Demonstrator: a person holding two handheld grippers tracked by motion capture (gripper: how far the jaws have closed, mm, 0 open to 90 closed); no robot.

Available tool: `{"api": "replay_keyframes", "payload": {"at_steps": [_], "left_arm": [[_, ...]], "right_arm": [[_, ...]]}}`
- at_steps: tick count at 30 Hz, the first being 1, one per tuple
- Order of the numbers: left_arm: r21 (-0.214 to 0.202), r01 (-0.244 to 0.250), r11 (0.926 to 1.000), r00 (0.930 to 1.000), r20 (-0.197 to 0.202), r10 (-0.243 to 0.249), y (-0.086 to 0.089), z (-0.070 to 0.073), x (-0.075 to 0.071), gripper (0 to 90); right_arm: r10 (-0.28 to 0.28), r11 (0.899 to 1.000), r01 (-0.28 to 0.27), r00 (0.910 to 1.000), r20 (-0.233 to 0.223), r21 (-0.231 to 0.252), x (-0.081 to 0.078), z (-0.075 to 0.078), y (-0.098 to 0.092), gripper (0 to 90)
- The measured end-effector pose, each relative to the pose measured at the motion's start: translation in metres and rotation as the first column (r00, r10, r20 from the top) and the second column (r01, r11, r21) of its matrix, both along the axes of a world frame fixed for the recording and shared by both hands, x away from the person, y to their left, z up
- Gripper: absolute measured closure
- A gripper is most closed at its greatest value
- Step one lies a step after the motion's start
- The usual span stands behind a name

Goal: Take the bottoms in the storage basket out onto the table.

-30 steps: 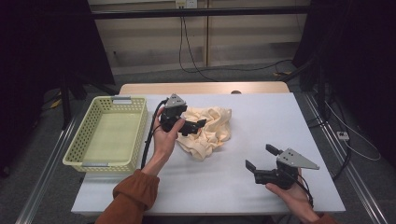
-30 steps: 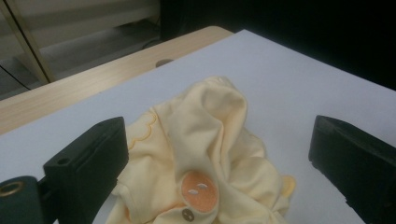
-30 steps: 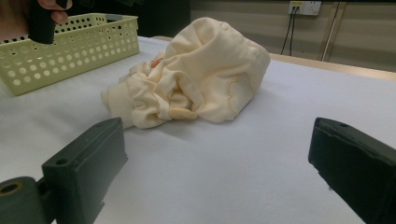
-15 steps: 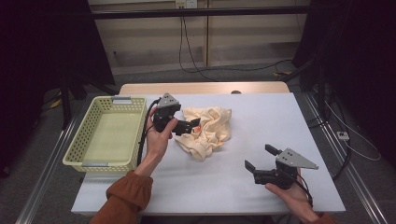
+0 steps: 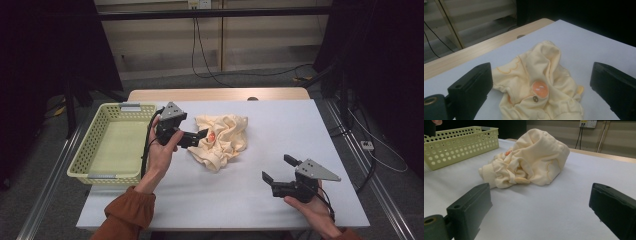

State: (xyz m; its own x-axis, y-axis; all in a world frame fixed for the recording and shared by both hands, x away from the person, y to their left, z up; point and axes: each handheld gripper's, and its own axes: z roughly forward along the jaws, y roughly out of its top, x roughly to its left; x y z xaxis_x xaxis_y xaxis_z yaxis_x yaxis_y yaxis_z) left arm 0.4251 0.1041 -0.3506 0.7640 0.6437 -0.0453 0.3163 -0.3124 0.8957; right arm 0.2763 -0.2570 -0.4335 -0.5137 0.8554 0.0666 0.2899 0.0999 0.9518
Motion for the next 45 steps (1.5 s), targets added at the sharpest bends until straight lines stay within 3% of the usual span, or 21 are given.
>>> {"api": "replay_keyframes", "payload": {"at_steps": [4,17,22,45], "left_arm": [[0.012,-0.012,0.9999,0.9999,-0.002,0.012,0.002,0.002,-0.005,4.6],[-0.004,-0.034,0.9994,0.9988,0.036,0.034,0.019,0.004,-0.016,4.8],[0.040,-0.035,0.9986,0.9978,0.058,0.033,0.023,0.011,-0.020,5.1],[0.020,-0.074,0.9971,0.9926,0.098,0.071,0.052,0.011,-0.047,5.7]], "right_arm": [[0.001,1.000,-0.001,1.0000,0.000,-0.001,0.000,0.000,0.000,3.9],[0.001,1.000,-0.001,1.0000,0.000,0.001,0.000,0.000,0.000,3.9],[-0.001,1.000,0.001,1.0000,-0.001,0.000,0.001,0.000,0.001,3.9],[-0.001,1.000,0.001,1.0000,-0.001,-0.003,0.001,0.000,0.001,3.9]]}}
